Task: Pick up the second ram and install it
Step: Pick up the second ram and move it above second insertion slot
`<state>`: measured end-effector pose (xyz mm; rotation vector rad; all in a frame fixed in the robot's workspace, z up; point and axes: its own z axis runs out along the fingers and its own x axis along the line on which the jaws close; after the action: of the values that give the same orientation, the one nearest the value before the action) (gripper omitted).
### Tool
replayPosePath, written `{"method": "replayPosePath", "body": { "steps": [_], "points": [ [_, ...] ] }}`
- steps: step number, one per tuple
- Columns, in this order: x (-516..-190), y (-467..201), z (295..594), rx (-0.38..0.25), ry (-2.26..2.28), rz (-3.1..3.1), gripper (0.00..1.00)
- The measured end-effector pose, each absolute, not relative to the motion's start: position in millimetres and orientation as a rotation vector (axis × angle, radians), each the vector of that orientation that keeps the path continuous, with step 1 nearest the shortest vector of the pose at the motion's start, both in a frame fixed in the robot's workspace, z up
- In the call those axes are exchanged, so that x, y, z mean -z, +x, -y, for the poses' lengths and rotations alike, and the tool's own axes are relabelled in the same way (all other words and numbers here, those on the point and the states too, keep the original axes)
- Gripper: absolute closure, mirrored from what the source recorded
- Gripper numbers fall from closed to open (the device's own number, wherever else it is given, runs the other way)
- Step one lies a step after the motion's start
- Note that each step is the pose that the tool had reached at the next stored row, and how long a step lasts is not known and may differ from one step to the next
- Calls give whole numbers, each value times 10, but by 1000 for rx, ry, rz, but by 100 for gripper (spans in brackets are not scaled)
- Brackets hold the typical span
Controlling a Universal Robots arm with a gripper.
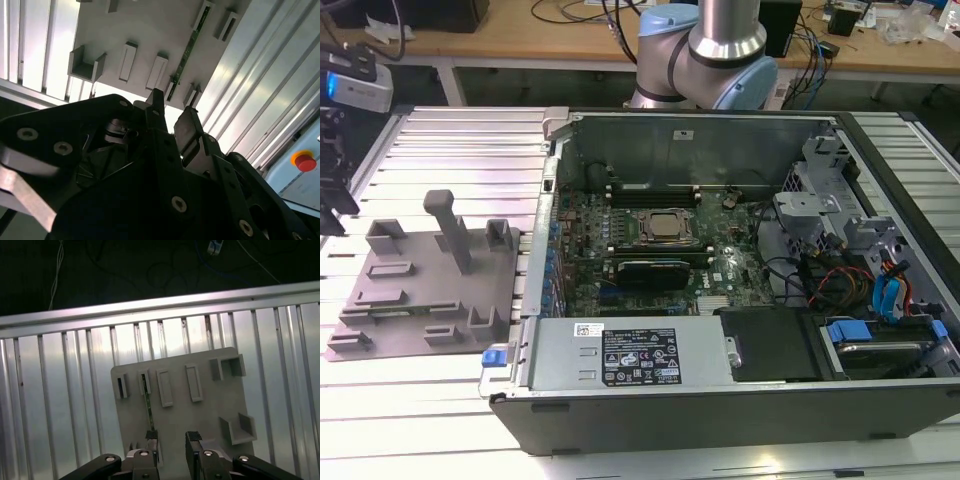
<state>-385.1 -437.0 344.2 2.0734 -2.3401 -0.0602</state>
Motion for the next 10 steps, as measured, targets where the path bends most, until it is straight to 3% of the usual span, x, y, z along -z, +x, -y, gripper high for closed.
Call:
{"method": "replayPosePath", "body": {
  "steps": [10],
  "points": [
    [-3348,-3851,4370,60,2073,2340,66]
  ]
}}
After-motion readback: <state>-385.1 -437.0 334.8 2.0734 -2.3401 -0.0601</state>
